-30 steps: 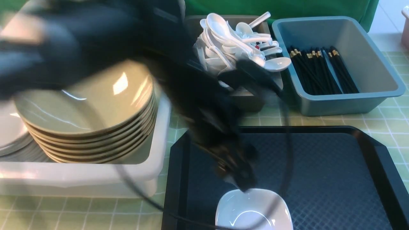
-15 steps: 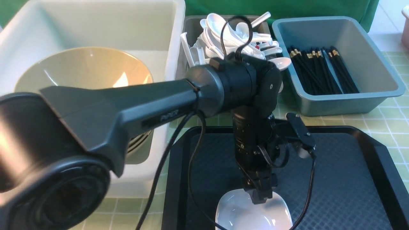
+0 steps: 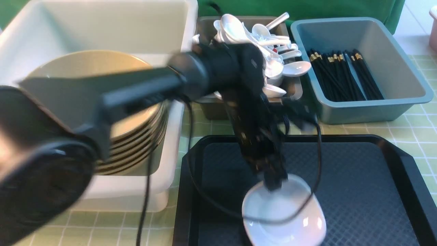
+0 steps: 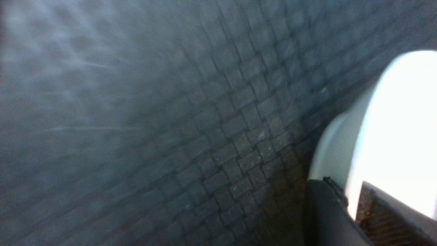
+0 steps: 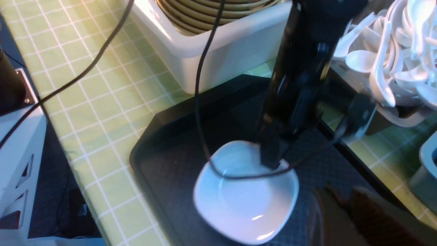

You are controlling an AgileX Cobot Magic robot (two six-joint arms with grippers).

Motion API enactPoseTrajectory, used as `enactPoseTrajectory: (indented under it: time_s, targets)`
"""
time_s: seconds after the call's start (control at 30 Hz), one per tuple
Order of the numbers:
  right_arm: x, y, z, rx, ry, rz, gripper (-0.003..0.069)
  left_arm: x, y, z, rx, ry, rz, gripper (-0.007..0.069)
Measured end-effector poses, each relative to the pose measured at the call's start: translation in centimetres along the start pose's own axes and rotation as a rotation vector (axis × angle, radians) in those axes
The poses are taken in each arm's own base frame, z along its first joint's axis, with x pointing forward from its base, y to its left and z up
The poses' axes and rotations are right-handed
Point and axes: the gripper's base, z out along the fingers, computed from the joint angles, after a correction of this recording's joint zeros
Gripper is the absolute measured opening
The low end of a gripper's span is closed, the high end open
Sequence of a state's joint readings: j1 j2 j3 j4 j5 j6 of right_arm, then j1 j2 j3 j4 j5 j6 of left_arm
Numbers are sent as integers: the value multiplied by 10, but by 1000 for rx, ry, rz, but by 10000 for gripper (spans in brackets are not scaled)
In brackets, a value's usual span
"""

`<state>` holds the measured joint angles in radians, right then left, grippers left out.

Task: On green table put chopsticks spoon bowls plates into blue grey white boxes.
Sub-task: 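Grasp the small white bowl on the black tray by its rim with the left gripper, then place the white bowl into the white bin with the other dishes with the left gripper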

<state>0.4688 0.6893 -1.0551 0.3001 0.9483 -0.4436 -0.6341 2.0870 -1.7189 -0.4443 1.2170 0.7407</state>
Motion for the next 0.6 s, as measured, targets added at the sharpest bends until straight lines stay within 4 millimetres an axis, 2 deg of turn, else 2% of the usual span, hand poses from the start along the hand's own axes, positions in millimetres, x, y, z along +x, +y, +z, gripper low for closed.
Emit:
enactPoseTrajectory:
  time_s: [0.03,0.07,0.17,0.2,0.23,0.37,0.4,0.43,0.5,0.53,0.57,0.6]
  targets:
    - [0,0,0,2,-5,0,106,1,1,-15,-9,-43,-22,15]
    - [-1,0,0,3,-6,0,106,1,0,-20,-14,-54,-23,15]
    - [-4,-2,0,19,-40,0,110,9,-2,-70,-61,-163,-100,15]
    - [-4,-2,0,21,-43,0,110,10,-2,-73,-64,-170,-111,15]
    - [-7,-3,0,34,-72,0,110,18,-7,-105,-103,-235,-165,15]
    - [-15,-7,1,70,-152,-16,115,46,-23,-180,-190,-396,-341,15]
    - [-16,-8,1,74,-159,-19,115,47,-22,-181,-191,-398,-355,15]
    - [-18,-9,3,81,-170,-44,115,59,-27,-202,-220,-446,-406,15]
    - [-24,-13,14,76,-171,-97,118,101,-42,-259,-321,-592,-540,15]
    - [-24,-14,17,72,-164,-97,118,102,-46,-261,-323,-600,-538,15]
    - [-28,-17,27,53,-147,-112,117,132,-54,-287,-393,-671,-617,15]
    - [-30,-18,30,43,-142,-111,117,140,-56,-292,-412,-687,-640,15]
